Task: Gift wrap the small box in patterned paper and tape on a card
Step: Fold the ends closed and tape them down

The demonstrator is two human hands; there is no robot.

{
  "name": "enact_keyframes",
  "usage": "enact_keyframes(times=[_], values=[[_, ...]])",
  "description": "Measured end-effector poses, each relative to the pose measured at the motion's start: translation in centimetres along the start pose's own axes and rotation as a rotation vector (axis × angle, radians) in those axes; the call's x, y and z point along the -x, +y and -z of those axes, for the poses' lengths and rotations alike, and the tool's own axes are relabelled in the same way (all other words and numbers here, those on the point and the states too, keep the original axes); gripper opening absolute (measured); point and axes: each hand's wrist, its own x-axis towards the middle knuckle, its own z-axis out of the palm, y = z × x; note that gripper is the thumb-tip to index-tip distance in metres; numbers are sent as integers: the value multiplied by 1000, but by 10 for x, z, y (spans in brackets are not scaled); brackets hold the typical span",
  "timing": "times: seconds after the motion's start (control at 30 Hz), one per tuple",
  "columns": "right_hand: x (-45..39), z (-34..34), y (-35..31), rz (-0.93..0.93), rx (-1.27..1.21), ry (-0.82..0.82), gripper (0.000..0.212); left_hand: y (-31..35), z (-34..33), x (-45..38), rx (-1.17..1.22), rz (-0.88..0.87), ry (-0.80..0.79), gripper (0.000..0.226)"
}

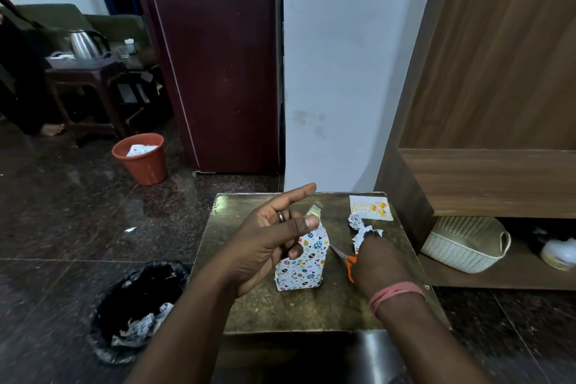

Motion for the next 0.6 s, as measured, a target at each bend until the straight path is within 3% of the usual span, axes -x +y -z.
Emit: enact_keyframes(times=[0.1,0.2,0.3,0.37,0.43,0.53,0.6], values=[[5,-3,2,4,-9,52,10,-1,0,0,-12,6,-3,61],[8,0,3,31,-61,39,17,-1,0,1,-9,7,-3,61],[11,25,-1,135,-81,140,22,0,-1,1,-5,3,3,60],[19,51,-10,258,-373,188,42,1,0,1,-11,2,13,60],[30,76,-24,415,-769,153,42,3,1,1,-31,-1,22,63],[44,91,-37,514,-1181,-92,32,5,3,0,-50,-9,58,65],[47,90,-39,534,-1326,-234,31,6,4,0,-61,-7,70,65]])
